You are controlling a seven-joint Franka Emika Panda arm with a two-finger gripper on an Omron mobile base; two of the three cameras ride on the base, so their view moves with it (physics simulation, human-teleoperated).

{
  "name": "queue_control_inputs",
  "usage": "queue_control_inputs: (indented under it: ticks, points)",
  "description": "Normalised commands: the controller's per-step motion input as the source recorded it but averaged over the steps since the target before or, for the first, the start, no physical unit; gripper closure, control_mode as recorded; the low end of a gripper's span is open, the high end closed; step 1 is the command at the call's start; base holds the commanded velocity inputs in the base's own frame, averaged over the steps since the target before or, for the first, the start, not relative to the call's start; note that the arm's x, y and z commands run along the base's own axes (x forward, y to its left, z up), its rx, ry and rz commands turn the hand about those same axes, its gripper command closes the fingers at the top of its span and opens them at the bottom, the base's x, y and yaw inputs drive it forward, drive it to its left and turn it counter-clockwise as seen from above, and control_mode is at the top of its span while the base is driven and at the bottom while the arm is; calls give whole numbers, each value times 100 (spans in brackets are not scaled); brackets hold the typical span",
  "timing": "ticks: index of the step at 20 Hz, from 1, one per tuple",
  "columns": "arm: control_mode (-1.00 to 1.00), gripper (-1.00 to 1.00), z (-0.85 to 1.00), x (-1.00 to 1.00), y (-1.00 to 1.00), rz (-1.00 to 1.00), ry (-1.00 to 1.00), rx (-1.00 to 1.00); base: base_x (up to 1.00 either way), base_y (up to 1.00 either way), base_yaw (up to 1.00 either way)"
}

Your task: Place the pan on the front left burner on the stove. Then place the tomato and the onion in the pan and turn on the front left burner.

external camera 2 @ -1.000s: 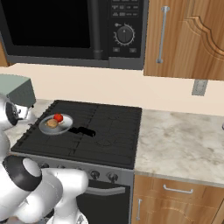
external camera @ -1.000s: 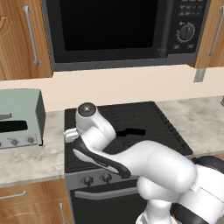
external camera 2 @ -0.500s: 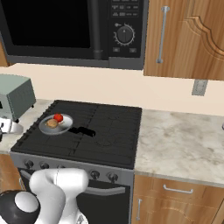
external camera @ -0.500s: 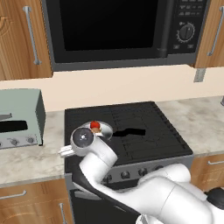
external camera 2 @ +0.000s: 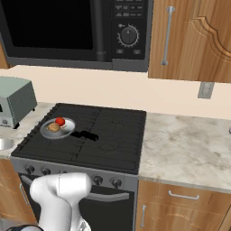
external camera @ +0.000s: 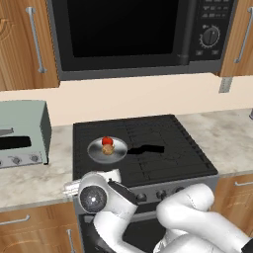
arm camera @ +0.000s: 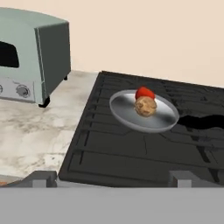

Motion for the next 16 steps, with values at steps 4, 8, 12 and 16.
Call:
queue_control_inputs:
  ticks: [4, 8, 12, 16]
  points:
    - [-100, -100, -2, -61, 0, 0, -21, 0, 0, 0, 0]
    - [-100, -100, -14, -51, 0, 0, -14, 0, 0, 0, 0]
    - [-100, -100, -9, -8, 0, 0, -7, 0, 0, 0, 0]
    - [-100, -100, -7, 0, -1, 0, -4, 0, 0, 0, 0]
